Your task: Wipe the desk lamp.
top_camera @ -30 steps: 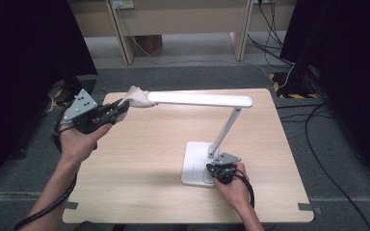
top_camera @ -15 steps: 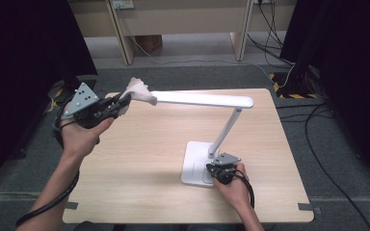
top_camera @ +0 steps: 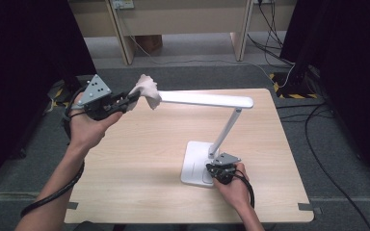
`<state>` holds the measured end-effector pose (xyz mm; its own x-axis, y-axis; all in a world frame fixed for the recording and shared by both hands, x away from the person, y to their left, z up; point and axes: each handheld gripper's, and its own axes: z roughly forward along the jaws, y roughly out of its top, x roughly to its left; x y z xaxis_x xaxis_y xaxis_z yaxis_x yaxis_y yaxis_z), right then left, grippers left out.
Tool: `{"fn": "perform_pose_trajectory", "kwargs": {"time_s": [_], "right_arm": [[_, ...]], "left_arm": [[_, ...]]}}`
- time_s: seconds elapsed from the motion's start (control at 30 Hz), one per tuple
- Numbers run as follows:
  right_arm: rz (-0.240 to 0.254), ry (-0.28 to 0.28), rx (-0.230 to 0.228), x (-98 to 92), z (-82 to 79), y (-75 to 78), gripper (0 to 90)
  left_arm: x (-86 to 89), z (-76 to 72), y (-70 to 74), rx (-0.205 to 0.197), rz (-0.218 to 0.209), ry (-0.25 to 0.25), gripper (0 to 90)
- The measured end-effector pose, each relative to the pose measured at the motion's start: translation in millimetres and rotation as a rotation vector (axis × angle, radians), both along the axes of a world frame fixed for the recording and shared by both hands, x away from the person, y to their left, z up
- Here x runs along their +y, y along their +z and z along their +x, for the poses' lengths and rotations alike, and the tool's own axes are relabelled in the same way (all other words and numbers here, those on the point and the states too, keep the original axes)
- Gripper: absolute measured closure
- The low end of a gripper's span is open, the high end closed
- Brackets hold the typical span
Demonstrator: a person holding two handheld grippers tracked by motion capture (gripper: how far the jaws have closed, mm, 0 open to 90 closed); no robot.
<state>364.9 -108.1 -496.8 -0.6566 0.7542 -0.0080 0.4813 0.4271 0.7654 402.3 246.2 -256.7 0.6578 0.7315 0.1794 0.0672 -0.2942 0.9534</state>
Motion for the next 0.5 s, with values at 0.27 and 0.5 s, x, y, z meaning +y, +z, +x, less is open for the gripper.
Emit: {"fn": "perform_pose_trajectory", "kwargs": {"time_s": [0.27, 0.5], "right_arm": [[0.002, 0.000, -0.001, 0.5, 0.0, -0.1, 90.0], [0.006, 0.001, -0.001, 1.1, 0.1, -0.4, 90.0]], "left_arm": [[18.7, 3.6, -14.3, 0.029, 0.011, 0.016, 79.7], [16.5, 18.6, -9.9, 0.028, 0.047, 0.048, 79.7]]}}
